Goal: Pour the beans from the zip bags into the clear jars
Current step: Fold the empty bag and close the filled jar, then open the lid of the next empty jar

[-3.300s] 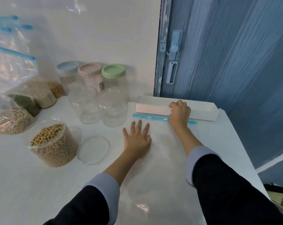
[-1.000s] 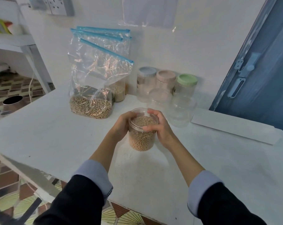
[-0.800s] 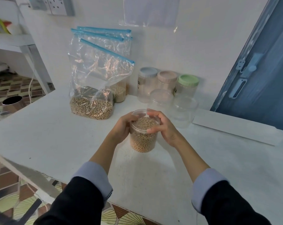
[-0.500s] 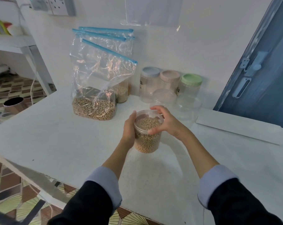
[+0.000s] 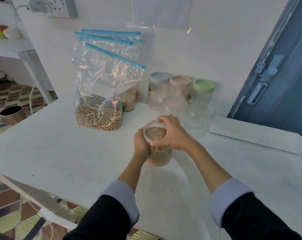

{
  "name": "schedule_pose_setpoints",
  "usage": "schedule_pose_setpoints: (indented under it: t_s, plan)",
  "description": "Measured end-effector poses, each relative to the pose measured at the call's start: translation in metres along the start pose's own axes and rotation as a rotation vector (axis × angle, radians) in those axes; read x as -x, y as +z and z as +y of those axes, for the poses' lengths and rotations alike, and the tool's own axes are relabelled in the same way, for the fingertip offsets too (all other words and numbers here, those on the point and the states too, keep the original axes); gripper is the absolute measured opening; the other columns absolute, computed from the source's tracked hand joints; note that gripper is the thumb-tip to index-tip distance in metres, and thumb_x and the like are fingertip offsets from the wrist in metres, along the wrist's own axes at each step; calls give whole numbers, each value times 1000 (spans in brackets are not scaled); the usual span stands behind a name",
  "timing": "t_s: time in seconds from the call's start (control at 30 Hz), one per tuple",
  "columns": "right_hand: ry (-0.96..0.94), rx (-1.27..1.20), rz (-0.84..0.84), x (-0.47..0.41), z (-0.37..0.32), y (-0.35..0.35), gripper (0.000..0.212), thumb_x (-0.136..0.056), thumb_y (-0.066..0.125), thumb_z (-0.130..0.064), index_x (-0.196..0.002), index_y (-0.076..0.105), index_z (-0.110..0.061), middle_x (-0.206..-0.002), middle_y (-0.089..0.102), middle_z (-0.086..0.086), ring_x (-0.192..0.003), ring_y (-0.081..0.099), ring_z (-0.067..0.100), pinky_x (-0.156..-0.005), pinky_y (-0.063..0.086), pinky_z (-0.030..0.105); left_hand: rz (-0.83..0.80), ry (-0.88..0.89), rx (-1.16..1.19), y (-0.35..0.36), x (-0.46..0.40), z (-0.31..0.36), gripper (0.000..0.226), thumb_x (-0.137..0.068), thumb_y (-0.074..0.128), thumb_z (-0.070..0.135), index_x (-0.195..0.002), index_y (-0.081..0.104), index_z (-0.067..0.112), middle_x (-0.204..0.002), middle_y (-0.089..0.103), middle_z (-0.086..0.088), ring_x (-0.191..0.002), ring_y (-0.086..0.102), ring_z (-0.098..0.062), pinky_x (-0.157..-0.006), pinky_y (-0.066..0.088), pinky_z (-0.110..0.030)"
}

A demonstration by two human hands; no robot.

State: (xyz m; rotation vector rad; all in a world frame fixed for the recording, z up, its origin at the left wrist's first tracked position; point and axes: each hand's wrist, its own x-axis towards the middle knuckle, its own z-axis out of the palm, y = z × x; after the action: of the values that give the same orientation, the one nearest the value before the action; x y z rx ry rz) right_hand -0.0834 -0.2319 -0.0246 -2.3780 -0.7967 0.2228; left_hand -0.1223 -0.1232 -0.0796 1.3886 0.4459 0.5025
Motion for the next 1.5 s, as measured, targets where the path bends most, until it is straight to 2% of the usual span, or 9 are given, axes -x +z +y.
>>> schedule_pose_setpoints:
  t_s: [0.1,0.23,0.5,0.7,0.93,1.1,1.17,1.33,1.5]
  plan:
    - [-20,-46,220,11,-4,16,95,-63,84,-39,-140,33,-17,-128,38,-1,-125,31,17,-102,37,31,43,-7,7,-1,1,0,38,-98,33,2,-69,52,19,-71,54,5,-66,49,-2,-48,41,-5]
    - [78,-172,339,17,-5,24,98,-65,82,-46,-143,28,-18,-139,36,0,-128,35,16,-103,40,33,65,-157,107,5,-3,5,38,-94,31,14,-65,55,8,-69,57,-7,-66,54,-15,-56,48,-22]
    - [141,-336,275,33,30,-45,102,-56,90,-35,-140,34,-21,-139,37,-2,-124,41,13,-105,38,31,40,-239,261,73,10,4,30,-87,35,22,-67,53,9,-78,54,-14,-78,52,-24,-72,45,-38]
    - [200,-475,400,55,80,-72,50,-83,72,-19,-127,48,-16,-121,52,-5,-120,49,14,-97,41,26,36,-255,128,127,28,-12,36,-90,37,17,-55,47,16,-60,49,-2,-70,46,-22,-65,38,-36]
    - [265,-516,347,61,111,-67,46,-87,68,-16,-128,49,-12,-126,52,-3,-121,48,11,-95,37,22,21,-238,51,141,36,-26,37,-90,36,13,-54,44,14,-60,44,-3,-68,41,-21,-64,35,-35]
    - [303,-113,293,37,98,-82,51,-82,67,-8,-128,46,-13,-125,45,3,-122,42,20,-101,38,35,-18,-169,44,129,31,-21,40,-87,40,3,-53,56,15,-55,52,2,-59,44,-16,-55,37,-26]
    - [242,43,353,22,82,-81,51,-83,60,-5,-131,42,-11,-130,43,7,-124,37,26,-100,37,38,26,-130,60,117,24,-18,28,-87,41,0,-80,67,7,-70,64,-3,-68,57,-17,-63,46,-25]
    - [117,208,214,-32,43,-56,42,-90,55,-12,-129,42,-4,-140,34,15,-129,32,30,-99,36,36,145,-73,-12,73,-8,-10,21,-88,43,-2,-100,58,6,-89,63,-6,-86,59,-20,-82,50,-35]
    - [170,304,152,-93,32,-37,53,-93,54,-25,-137,38,0,-140,35,19,-131,33,34,-106,30,36,61,-52,-101,28,-49,3,25,-87,43,-6,-103,55,9,-98,61,-7,-88,57,-18,-75,50,-28]
